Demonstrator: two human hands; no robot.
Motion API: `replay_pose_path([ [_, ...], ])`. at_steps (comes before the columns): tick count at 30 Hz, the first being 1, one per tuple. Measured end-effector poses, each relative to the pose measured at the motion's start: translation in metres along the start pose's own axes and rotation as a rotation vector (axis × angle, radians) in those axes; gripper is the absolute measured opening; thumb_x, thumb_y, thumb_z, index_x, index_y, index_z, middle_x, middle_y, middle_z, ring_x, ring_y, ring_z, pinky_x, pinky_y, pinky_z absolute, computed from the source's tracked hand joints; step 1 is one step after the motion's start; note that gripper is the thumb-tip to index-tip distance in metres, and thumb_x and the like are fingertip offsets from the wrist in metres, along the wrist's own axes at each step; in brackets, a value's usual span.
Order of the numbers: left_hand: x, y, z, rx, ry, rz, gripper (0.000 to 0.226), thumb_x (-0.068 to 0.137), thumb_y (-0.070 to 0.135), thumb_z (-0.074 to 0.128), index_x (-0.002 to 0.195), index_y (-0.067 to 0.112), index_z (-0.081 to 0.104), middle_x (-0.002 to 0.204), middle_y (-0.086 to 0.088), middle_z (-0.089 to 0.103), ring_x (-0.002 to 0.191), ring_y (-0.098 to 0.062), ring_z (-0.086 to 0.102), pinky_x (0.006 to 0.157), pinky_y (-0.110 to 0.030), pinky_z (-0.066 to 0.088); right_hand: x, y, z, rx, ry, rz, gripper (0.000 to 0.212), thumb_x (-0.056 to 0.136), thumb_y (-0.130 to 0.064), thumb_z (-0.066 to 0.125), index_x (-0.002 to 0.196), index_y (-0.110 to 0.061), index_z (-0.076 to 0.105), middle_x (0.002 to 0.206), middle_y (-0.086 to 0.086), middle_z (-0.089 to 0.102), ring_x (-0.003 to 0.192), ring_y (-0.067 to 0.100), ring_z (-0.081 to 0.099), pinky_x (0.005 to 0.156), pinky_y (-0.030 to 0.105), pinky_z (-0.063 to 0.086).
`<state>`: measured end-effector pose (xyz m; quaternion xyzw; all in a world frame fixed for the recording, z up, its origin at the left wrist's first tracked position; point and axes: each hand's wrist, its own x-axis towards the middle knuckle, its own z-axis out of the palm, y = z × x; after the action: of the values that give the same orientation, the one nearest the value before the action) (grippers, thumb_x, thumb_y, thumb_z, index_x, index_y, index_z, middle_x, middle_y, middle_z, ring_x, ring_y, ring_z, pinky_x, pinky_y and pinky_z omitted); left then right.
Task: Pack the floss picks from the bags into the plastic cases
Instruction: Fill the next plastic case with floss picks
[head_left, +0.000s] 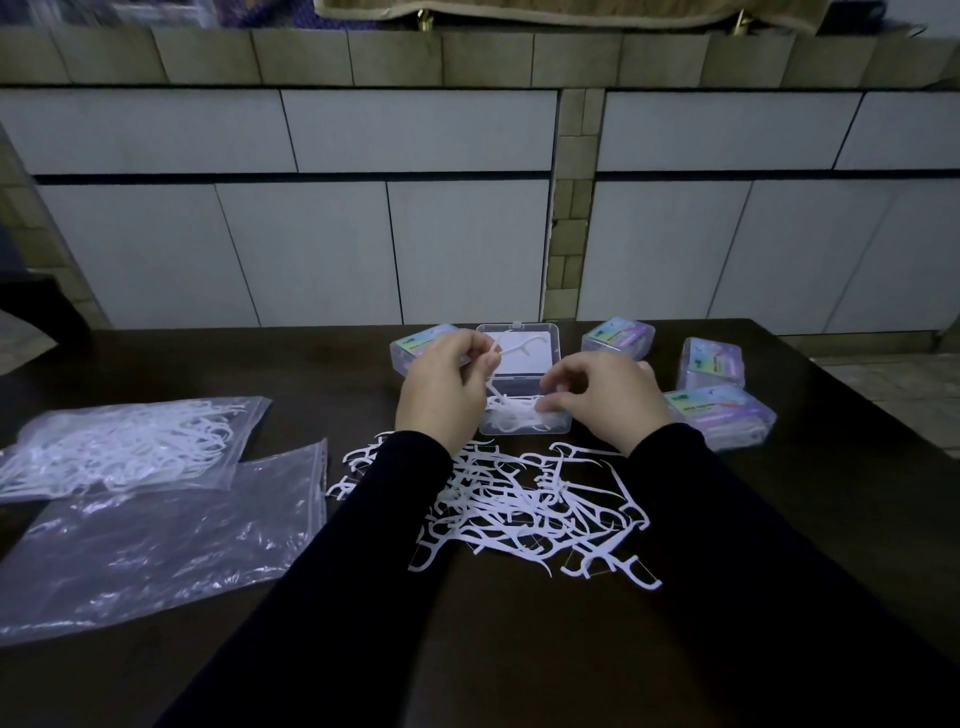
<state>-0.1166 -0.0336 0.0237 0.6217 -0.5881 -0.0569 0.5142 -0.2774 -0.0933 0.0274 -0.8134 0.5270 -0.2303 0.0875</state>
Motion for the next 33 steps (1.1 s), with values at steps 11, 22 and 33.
replay_pose_path([
  [11,0.002,0.001,0.021,-0.138,0.002,-0.164,0.007,0.093,0.026,0.059,0.088,0.029,0.062,0.091,0.008,0.065,0.079,-0.008,0.061,0.069,-0.018,0.05,0.002,0.013,0.0,-0.037,-0.234,0.062,0.079,0.07,-0.07,0.066,0.137,-0.037,0.043,0.134,-0.008,0.055,0.122,0.017,0.05,0.105,0.047,0.038],
  [22,0.003,-0.006,0.008,0.437,-0.224,0.017,0.02,0.092,0.038,0.06,0.103,0.028,0.073,0.1,0.005,0.071,0.089,-0.011,0.059,0.079,-0.027,0.048,0.0,0.01,-0.001,-0.004,-0.209,0.051,0.077,0.071,-0.065,0.07,0.138,-0.037,0.043,0.136,-0.008,0.054,0.125,0.018,0.048,0.107,0.048,0.038],
  [33,0.0,0.006,0.001,0.407,-0.476,0.092,0.031,0.097,0.038,0.048,0.106,0.022,0.073,0.107,0.004,0.069,0.094,-0.011,0.056,0.084,-0.031,0.049,-0.005,0.006,-0.005,-0.019,-0.268,0.069,0.078,0.074,-0.064,0.069,0.141,-0.037,0.039,0.137,-0.008,0.053,0.126,0.018,0.047,0.108,0.049,0.035],
])
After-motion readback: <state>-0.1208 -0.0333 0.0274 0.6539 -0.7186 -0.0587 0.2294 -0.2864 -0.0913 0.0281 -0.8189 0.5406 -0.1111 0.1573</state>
